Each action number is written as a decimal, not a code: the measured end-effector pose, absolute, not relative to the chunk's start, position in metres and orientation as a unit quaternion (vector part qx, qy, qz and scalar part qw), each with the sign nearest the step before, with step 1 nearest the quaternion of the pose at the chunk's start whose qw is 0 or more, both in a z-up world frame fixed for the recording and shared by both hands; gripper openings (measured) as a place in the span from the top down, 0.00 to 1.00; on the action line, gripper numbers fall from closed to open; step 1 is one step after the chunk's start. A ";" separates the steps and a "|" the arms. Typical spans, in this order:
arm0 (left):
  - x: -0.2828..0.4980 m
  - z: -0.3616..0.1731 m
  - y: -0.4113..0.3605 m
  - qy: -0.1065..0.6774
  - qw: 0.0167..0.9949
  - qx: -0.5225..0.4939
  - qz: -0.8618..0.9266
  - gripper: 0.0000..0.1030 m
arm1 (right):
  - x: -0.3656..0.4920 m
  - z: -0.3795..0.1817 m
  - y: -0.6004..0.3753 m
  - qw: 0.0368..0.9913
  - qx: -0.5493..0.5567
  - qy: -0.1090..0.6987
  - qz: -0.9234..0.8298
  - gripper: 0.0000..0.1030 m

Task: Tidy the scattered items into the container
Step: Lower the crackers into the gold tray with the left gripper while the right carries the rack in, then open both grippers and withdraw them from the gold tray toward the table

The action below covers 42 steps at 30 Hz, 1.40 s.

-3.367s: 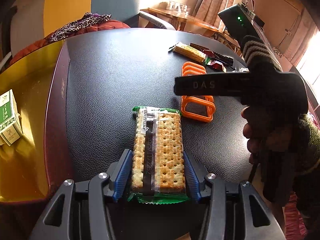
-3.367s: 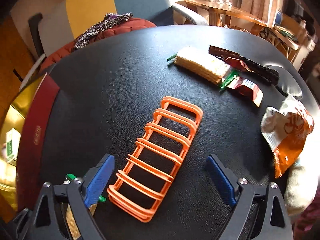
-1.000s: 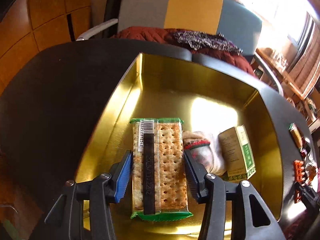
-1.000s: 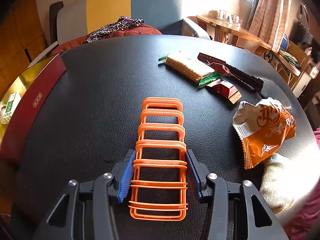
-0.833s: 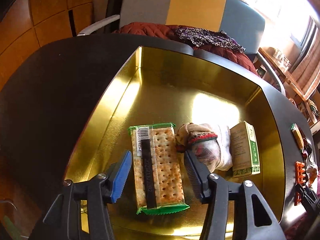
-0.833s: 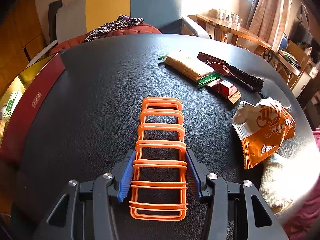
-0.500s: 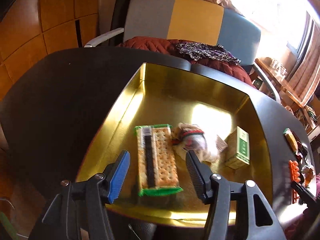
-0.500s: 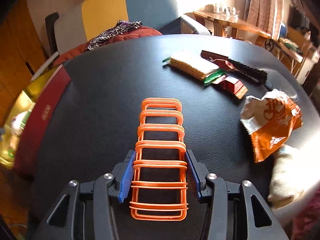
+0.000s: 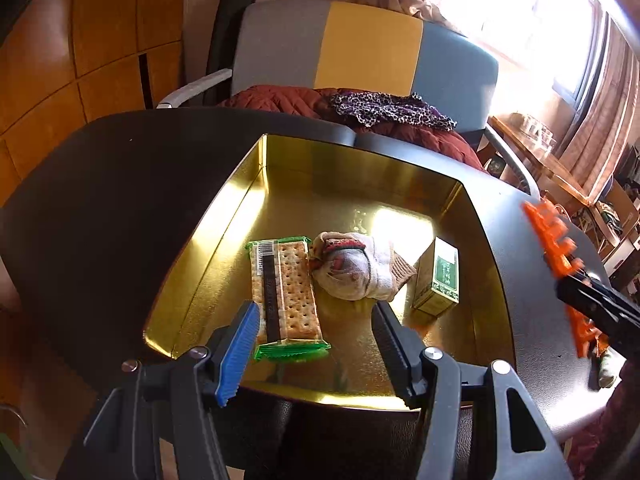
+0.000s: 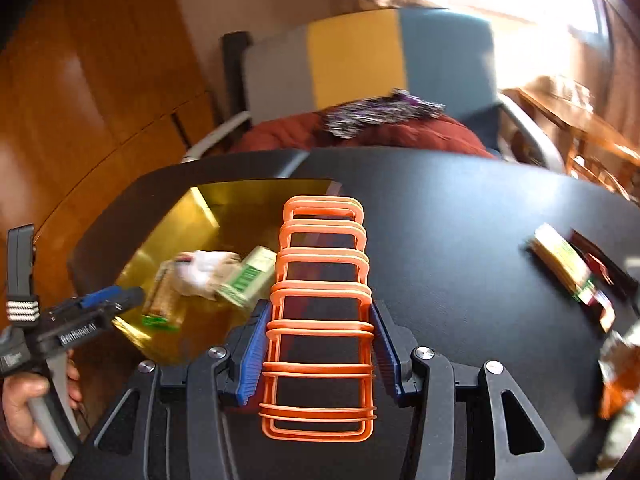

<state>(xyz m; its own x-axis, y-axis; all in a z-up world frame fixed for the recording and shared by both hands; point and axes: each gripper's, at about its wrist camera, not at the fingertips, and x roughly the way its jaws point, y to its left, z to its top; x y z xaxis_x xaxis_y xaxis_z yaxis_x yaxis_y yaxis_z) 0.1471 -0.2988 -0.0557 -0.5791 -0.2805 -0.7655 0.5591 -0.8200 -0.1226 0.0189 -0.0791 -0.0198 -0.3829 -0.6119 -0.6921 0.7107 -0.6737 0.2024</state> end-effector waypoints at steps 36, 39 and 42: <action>0.152 -0.055 -0.276 0.189 0.201 0.387 -0.880 0.42 | 0.016 -0.058 -0.121 0.396 0.451 0.016 -0.800 0.48; 0.140 -0.050 -0.259 0.174 0.170 0.390 -0.888 0.42 | 0.012 -0.057 -0.081 0.361 0.448 -0.004 -0.818 0.47; 0.120 -0.045 -0.228 0.154 0.118 0.400 -0.896 0.42 | 0.004 -0.061 -0.035 0.317 0.450 -0.028 -0.835 0.45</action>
